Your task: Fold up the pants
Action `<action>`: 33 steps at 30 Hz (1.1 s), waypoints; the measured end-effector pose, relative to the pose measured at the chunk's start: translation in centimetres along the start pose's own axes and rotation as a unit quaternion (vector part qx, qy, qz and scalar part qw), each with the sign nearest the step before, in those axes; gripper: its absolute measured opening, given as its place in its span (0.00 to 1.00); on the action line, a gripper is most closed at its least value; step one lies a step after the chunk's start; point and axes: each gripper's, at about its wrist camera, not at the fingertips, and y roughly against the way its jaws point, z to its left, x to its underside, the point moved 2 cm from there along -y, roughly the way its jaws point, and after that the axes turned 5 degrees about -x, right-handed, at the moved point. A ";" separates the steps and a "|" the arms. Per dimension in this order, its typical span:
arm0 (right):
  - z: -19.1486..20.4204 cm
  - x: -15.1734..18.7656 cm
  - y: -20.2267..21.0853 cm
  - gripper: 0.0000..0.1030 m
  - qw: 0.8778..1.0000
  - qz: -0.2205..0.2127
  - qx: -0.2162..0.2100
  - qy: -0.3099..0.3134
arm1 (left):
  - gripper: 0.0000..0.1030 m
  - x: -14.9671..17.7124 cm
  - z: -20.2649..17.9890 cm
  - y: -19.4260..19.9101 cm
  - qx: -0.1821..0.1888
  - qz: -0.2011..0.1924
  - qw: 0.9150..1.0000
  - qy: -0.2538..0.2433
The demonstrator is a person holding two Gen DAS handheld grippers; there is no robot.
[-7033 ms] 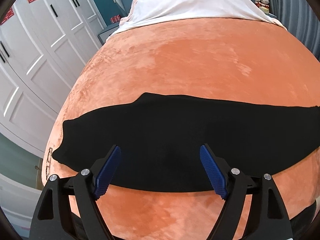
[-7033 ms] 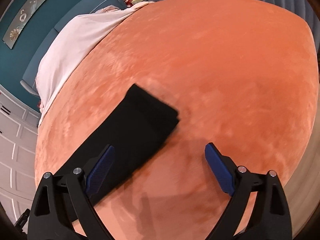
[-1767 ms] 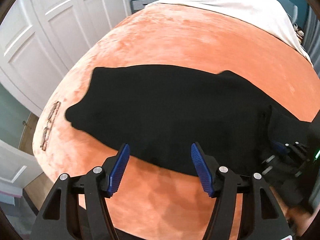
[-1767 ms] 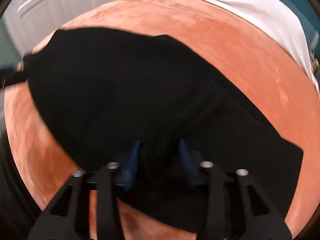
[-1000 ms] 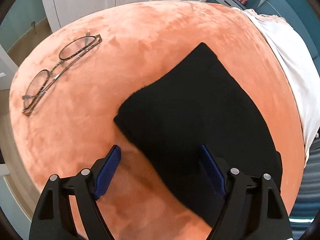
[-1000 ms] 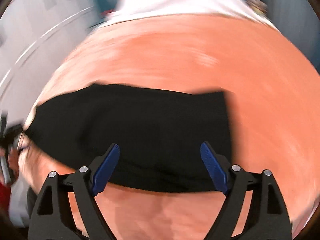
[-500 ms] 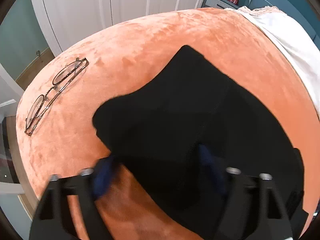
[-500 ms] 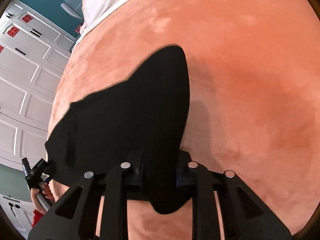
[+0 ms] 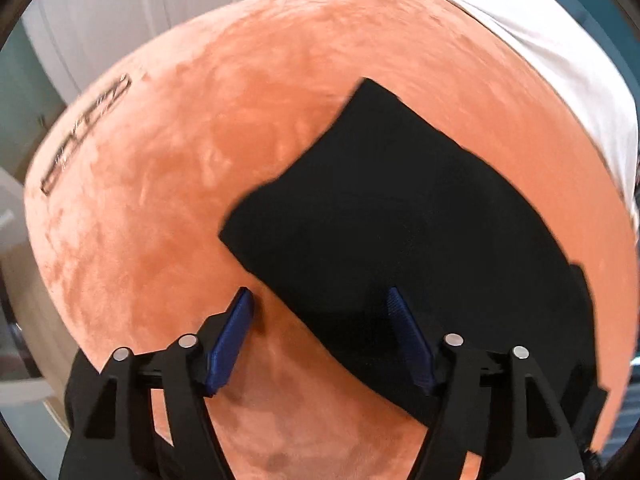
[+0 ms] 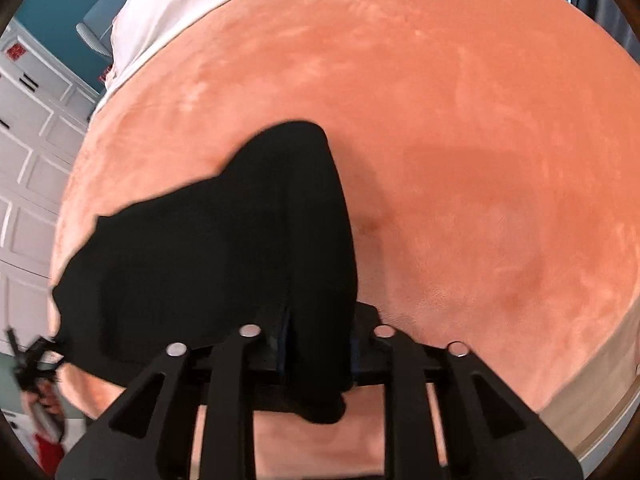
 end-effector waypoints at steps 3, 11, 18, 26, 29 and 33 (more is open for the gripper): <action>1.1 -0.2 1.3 0.45 0.999 -0.021 0.039 0.002 | 0.67 -0.2 -0.7 0.3 -0.021 -0.009 1.000 -0.014; 15.9 2.9 4.2 0.72 0.976 -0.063 -0.019 0.207 | 0.79 -2.1 2.6 -1.7 -0.011 0.025 0.998 0.063; 26.0 8.3 -7.5 0.48 0.936 0.023 0.014 0.351 | 0.79 -1.8 4.2 -0.6 0.018 0.025 0.997 0.070; 29.1 4.1 -5.0 0.15 0.956 -0.020 -0.029 0.291 | 0.84 -2.1 4.4 -1.5 0.029 0.022 0.997 0.066; 30.2 5.0 -10.1 0.24 0.949 0.046 -0.020 0.313 | 0.90 -2.5 3.6 -2.4 0.011 0.020 0.998 0.066; 30.9 5.1 -8.0 0.60 0.955 0.015 -0.055 0.289 | 0.90 -3.0 3.1 -2.8 -0.011 0.020 0.997 0.073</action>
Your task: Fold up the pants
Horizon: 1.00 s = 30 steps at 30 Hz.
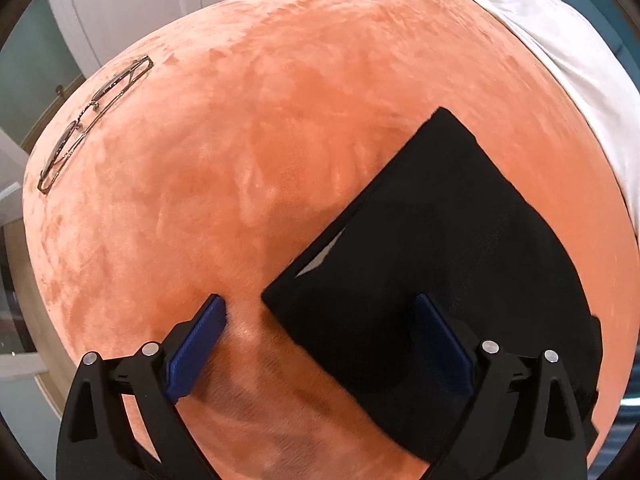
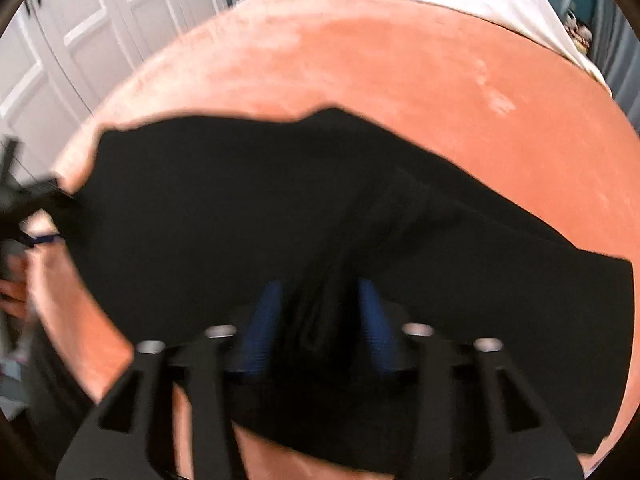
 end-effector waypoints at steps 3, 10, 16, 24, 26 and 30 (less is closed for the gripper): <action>-1.2 0.4 3.2 0.84 0.999 -0.039 -0.003 -0.025 | 0.64 -0.8 -0.9 -0.1 -0.002 -0.018 1.000 -0.003; -6.7 4.3 8.8 0.86 0.992 -0.069 0.031 -0.104 | 0.16 1.5 -8.6 9.3 0.050 -0.111 0.985 -0.125; -12.1 7.3 10.1 0.86 0.977 -0.074 0.012 -0.199 | 0.60 14.3 -20.5 13.9 0.179 -0.065 0.926 -0.327; -13.9 9.1 10.6 0.89 0.973 -0.065 -0.005 -0.222 | 0.71 20.0 -19.3 13.1 0.149 -0.046 0.921 -0.357; -13.5 8.6 10.4 0.89 0.976 -0.057 -0.013 -0.208 | 0.77 18.1 -16.8 14.3 0.126 -0.079 0.930 -0.335; -10.0 4.0 8.8 0.89 0.974 -0.054 -0.122 -0.184 | 0.79 13.9 -11.3 14.9 0.087 -0.108 0.953 -0.269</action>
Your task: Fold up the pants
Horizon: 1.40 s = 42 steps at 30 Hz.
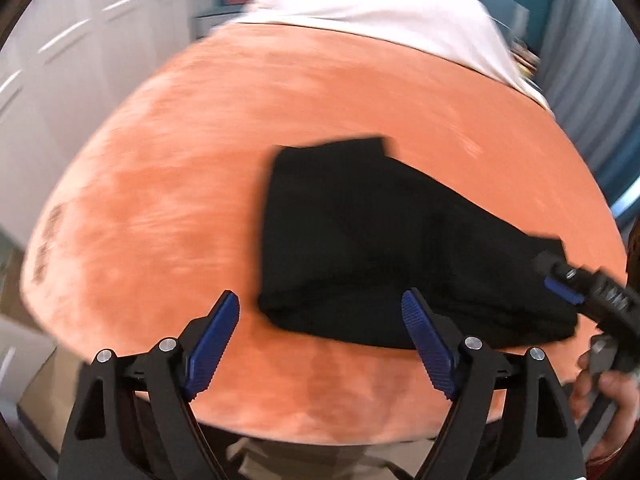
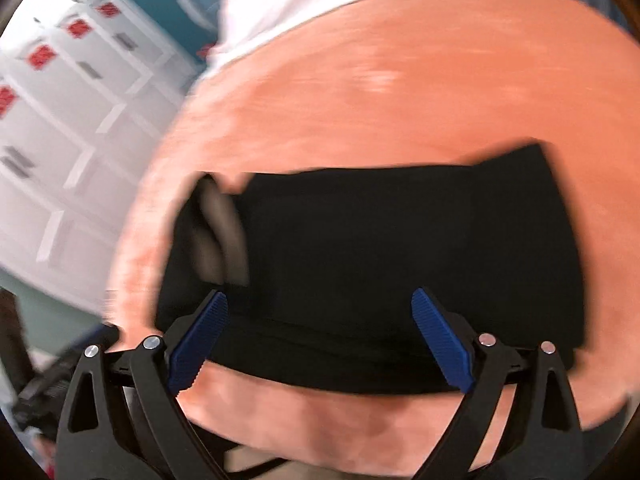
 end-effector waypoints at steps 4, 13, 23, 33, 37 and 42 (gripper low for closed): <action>5.0 -2.7 -5.5 0.94 0.998 0.039 -0.031 0.046 | 0.79 -0.3 4.9 0.4 -0.032 0.004 0.998 0.049; 7.5 -2.3 -15.9 0.96 0.990 0.118 0.030 0.068 | 0.79 1.2 9.0 1.5 -0.047 -0.012 0.997 0.066; 12.7 -2.7 -10.9 0.15 0.989 0.100 -0.099 0.039 | 0.79 0.4 10.7 1.5 -0.035 -0.016 0.995 0.096; -1.9 0.4 -2.8 0.18 0.993 0.092 0.053 -0.043 | 0.79 0.0 8.5 0.3 -0.015 0.009 0.995 0.096; -5.1 2.4 -2.0 0.44 0.990 0.052 -0.019 -0.130 | 0.80 -0.4 5.4 1.3 -0.021 -0.003 0.999 0.050; -3.6 1.0 -2.8 0.82 0.995 0.040 -0.014 -0.088 | 0.84 -0.6 3.0 1.5 -0.028 -0.006 0.999 0.019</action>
